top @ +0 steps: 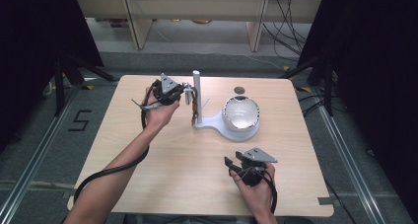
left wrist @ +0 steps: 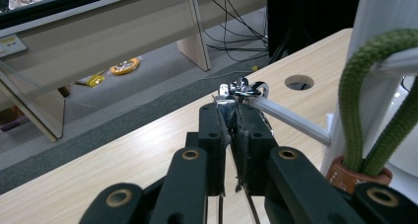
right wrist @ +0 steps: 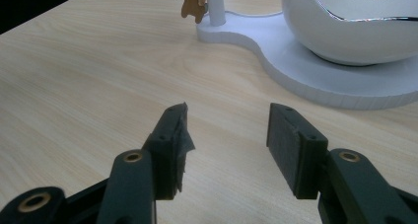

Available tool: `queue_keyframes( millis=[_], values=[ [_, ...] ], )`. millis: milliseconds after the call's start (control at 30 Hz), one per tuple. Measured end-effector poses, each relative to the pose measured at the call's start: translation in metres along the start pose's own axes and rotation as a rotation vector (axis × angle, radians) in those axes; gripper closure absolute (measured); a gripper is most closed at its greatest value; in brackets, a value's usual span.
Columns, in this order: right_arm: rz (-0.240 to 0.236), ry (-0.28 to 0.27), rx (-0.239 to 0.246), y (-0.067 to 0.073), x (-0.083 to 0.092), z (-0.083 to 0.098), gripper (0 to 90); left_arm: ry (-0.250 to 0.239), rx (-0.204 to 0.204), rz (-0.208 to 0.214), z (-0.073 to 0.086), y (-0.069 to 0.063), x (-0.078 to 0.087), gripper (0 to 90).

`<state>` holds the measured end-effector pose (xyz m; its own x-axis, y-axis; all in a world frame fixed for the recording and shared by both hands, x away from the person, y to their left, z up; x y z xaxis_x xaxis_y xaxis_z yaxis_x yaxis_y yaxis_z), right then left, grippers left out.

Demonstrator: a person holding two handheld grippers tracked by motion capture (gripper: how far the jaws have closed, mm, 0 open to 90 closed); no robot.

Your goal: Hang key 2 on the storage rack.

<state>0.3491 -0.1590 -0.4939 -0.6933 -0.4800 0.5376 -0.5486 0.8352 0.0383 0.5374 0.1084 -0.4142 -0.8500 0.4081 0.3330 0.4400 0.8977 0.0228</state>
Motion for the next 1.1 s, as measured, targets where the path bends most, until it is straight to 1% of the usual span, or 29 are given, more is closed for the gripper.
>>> queue_keyframes(
  millis=[33,67,100,133,167,200,300,333,367,433,467,500,533,567,600,633,667,700,733,800,833,867,900,933,967,1000,1033,1067,1100],
  values=[
    [0.002,0.007,-0.020,0.001,0.000,0.000,50.9,0.005,0.003,-0.006,0.001,-0.002,0.001,82.4],
    [0.002,0.007,-0.020,0.001,0.000,0.000,50.9,0.005,0.003,-0.006,0.001,-0.002,0.001,82.4],
    [-0.002,0.004,-0.023,0.001,0.000,0.000,50.8,0.001,-0.011,0.002,0.000,-0.002,0.001,82.4],
    [0.000,-0.005,0.001,0.000,-0.001,0.000,50.8,0.002,-0.013,0.000,0.001,-0.003,0.002,82.4],
    [-0.001,0.008,-0.024,0.001,0.001,0.000,50.8,0.007,-0.017,0.000,0.001,-0.005,0.003,82.4],
    [-0.011,-0.020,-0.007,0.000,-0.001,0.000,50.8,0.011,-0.015,0.002,0.002,-0.006,0.003,82.4],
    [-0.011,-0.019,-0.011,0.000,-0.001,0.000,50.8,0.023,-0.024,0.014,0.003,-0.009,0.004,82.3],
    [-0.008,-0.018,-0.001,0.000,-0.001,0.000,50.8,0.031,-0.031,0.020,0.003,-0.010,0.004,82.3],
    [-0.008,-0.013,-0.016,0.001,-0.001,0.000,50.8,0.033,-0.033,0.024,0.003,-0.011,0.004,82.3],
    [-0.007,-0.016,-0.002,0.000,-0.001,0.000,50.8,0.043,-0.041,0.032,0.004,-0.011,0.004,82.3],
    [-0.010,-0.018,-0.006,0.000,-0.001,0.000,50.8,0.053,-0.031,0.029,0.005,-0.012,0.005,82.3],
    [-0.008,-0.016,-0.006,0.000,-0.001,0.000,50.8,0.053,-0.031,0.029,0.005,-0.012,0.005,82.2],
    [-0.006,-0.019,-0.001,-0.001,-0.001,0.000,50.8,0.069,-0.045,0.034,0.007,-0.012,0.005,82.2],
    [-0.004,-0.017,0.003,-0.002,0.000,0.000,50.8,0.069,-0.045,0.034,0.007,-0.012,0.005,82.2],
    [-0.003,-0.024,0.026,-0.004,-0.001,0.000,50.8,0.079,-0.044,0.040,0.010,-0.013,0.005,82.2],
    [0.003,-0.026,0.032,-0.004,-0.001,0.000,50.7,0.086,-0.055,0.047,0.011,-0.013,0.005,82.1],
    [-0.006,-0.023,0.020,-0.003,-0.001,0.000,50.7,0.085,-0.047,0.054,0.012,-0.013,0.005,82.1],
    [-0.009,-0.021,0.014,-0.003,-0.001,0.000,50.7,0.089,-0.054,0.057,0.013,-0.014,0.005,82.1],
    [-0.005,-0.021,0.021,-0.003,-0.002,0.000,50.7,0.097,-0.065,0.064,0.014,-0.014,0.005,82.0],
    [-0.009,-0.020,0.021,-0.003,-0.002,0.000,50.7,0.123,-0.084,0.089,0.015,-0.014,0.006,81.7],
    [-0.005,-0.020,0.021,-0.003,-0.002,0.000,50.7,0.123,-0.084,0.089,0.015,-0.014,0.006,81.2],
    [-0.006,-0.020,0.022,-0.003,-0.002,0.000,50.7,0.132,-0.098,0.096,0.015,-0.015,0.007,79.4],
    [-0.006,-0.020,0.022,-0.003,-0.002,0.000,50.7,0.132,-0.098,0.096,0.015,-0.015,0.007,75.7],
    [-0.006,-0.022,0.023,-0.003,-0.001,0.000,50.7,0.161,-0.119,0.091,0.015,-0.013,0.012,72.2],
    [-0.006,-0.022,0.023,-0.003,-0.001,0.000,50.7,0.161,-0.119,0.091,0.015,-0.013,0.012,68.6],
    [-0.007,-0.021,0.018,-0.003,-0.001,0.000,50.7,0.185,-0.133,0.083,0.015,-0.010,0.019,64.4],
    [-0.007,-0.020,0.019,-0.003,-0.001,0.000,50.7,0.195,-0.138,0.089,0.016,-0.008,0.022,61.6],
    [-0.007,-0.012,-0.019,0.000,0.000,0.000,50.7,0.200,-0.145,0.092,0.016,-0.006,0.025,59.7],
    [-0.007,-0.012,-0.019,0.000,0.000,0.000,50.7,0.200,-0.145,0.092,0.016,-0.006,0.025,57.4]
  ],
)
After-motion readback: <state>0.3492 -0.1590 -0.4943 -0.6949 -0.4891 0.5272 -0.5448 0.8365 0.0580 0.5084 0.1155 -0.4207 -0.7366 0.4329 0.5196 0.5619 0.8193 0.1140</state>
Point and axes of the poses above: each handheld gripper's, and its own axes: x roughly backward along the jaws, z roughly out of its underside, y roughly to its left, the point moved 2 cm from there along -x, roughly forward along the jaws, and after that the axes turned 9 degrees about x, right-handed, at the moved point
